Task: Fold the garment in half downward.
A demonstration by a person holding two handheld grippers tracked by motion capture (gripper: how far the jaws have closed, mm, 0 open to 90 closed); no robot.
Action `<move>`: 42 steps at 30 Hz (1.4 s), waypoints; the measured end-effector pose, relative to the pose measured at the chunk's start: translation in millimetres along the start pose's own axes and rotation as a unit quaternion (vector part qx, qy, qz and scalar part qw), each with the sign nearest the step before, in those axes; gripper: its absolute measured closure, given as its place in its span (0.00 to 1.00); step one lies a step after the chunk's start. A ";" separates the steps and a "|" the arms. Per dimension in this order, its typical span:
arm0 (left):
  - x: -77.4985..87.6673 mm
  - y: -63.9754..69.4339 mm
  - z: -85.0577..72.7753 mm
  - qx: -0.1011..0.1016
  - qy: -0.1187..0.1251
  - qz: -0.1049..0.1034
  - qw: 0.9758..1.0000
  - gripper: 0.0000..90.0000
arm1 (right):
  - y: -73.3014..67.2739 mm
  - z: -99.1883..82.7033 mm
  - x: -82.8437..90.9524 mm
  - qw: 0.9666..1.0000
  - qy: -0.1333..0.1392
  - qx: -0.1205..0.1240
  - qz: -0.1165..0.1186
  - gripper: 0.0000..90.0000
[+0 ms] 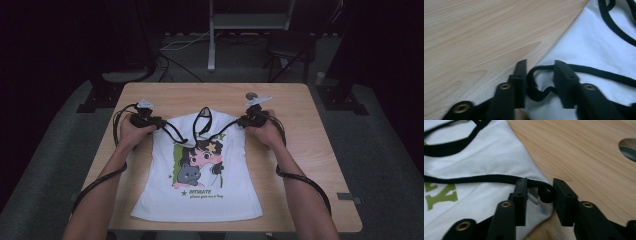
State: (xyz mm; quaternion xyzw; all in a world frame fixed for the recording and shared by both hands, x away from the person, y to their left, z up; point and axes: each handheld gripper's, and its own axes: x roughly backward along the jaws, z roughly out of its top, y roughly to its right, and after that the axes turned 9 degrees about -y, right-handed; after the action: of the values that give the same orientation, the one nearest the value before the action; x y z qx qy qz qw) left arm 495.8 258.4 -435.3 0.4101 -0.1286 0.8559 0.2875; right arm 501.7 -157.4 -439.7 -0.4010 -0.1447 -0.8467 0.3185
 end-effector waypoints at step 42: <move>63.3 13.9 3.1 0.007 0.108 -0.086 0.990 0.90 | -9.7 -3.5 63.0 0.987 0.103 -0.023 0.124 0.93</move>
State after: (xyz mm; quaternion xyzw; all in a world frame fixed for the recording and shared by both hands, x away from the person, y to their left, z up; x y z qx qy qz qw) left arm 457.9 270.3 -384.0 0.3271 -0.0548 0.8682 0.3691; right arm 463.3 -178.5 -393.2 -0.3341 -0.0406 -0.8405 0.4245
